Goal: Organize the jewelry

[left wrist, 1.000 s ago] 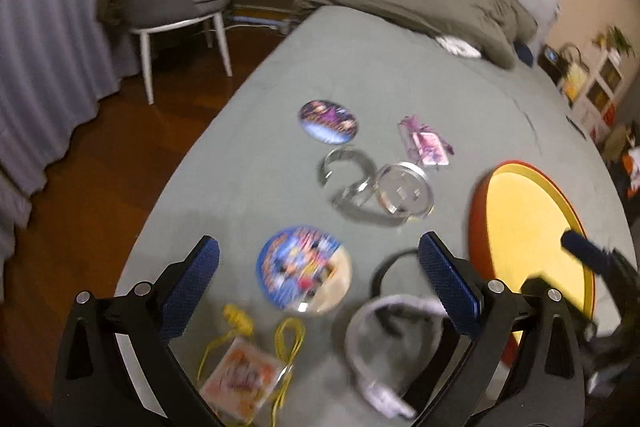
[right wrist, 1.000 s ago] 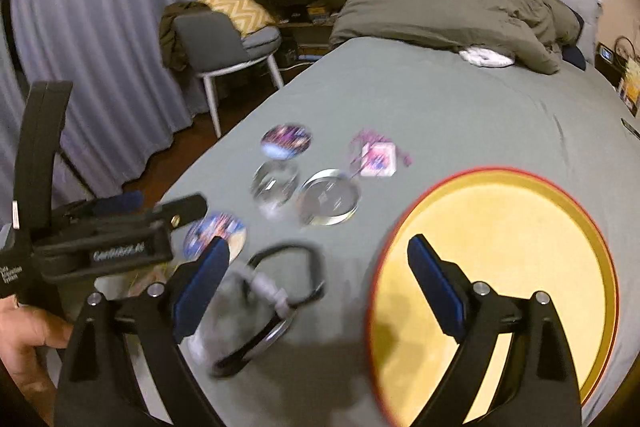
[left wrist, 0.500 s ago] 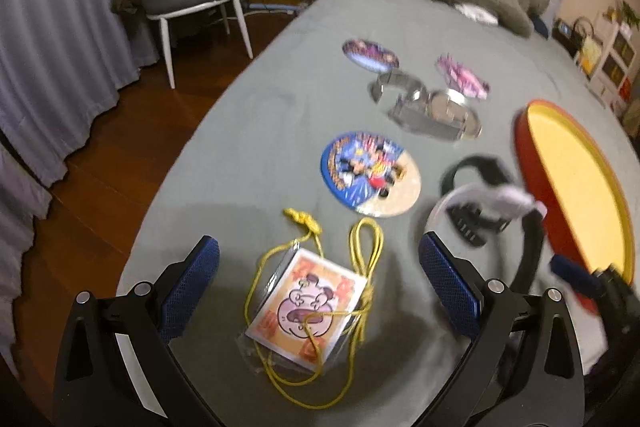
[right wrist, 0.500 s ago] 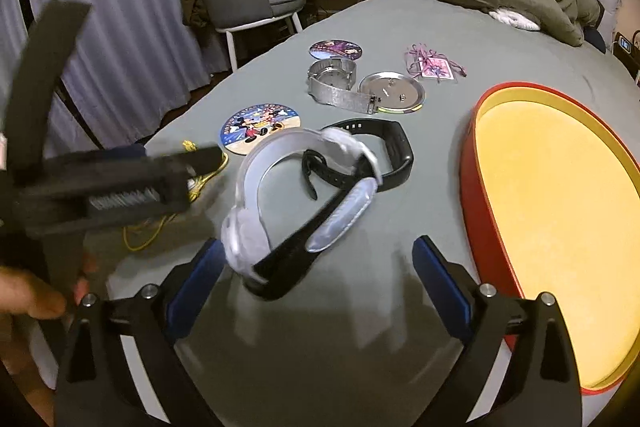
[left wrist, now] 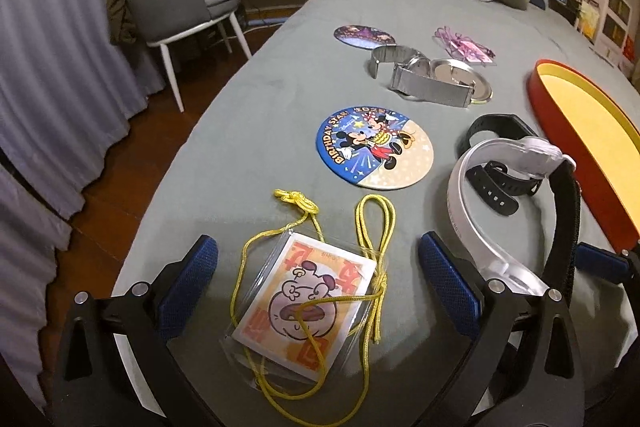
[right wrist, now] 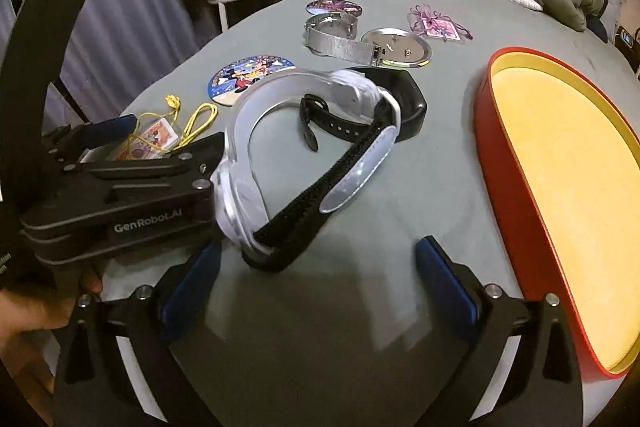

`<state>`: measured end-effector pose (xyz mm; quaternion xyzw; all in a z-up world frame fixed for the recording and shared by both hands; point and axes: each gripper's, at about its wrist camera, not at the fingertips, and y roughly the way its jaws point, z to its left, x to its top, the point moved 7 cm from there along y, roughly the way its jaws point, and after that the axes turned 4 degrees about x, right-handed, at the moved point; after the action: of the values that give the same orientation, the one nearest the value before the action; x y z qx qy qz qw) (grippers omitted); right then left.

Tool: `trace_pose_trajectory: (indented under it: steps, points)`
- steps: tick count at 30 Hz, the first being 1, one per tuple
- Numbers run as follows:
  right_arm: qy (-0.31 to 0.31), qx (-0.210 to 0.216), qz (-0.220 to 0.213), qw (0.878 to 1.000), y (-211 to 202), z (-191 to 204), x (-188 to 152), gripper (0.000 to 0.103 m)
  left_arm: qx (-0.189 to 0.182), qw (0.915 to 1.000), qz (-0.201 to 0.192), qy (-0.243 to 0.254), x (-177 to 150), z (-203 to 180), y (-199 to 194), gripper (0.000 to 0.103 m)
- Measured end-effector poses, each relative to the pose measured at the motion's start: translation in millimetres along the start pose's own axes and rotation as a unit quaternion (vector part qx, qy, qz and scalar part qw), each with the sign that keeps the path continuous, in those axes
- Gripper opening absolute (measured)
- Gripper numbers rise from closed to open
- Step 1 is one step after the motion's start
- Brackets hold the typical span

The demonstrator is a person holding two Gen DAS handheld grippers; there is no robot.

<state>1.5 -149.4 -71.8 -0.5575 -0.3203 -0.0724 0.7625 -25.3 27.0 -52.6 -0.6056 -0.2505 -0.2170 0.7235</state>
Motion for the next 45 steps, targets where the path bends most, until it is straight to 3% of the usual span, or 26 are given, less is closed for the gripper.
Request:
trace_pose_trajectory:
  steps: [10,45]
  points:
    - [0.011,0.018,-0.033,0.999,-4.3,-2.3,-5.9,0.094,0.004,0.9997,-0.021,0.006,-2.6,-1.5,-3.6,0.098]
    - [0.009,0.016,-0.032,0.999,-3.8,-1.3,-4.5,0.094,0.004,0.9997,-0.026,0.004,-3.9,-4.1,-4.4,0.098]
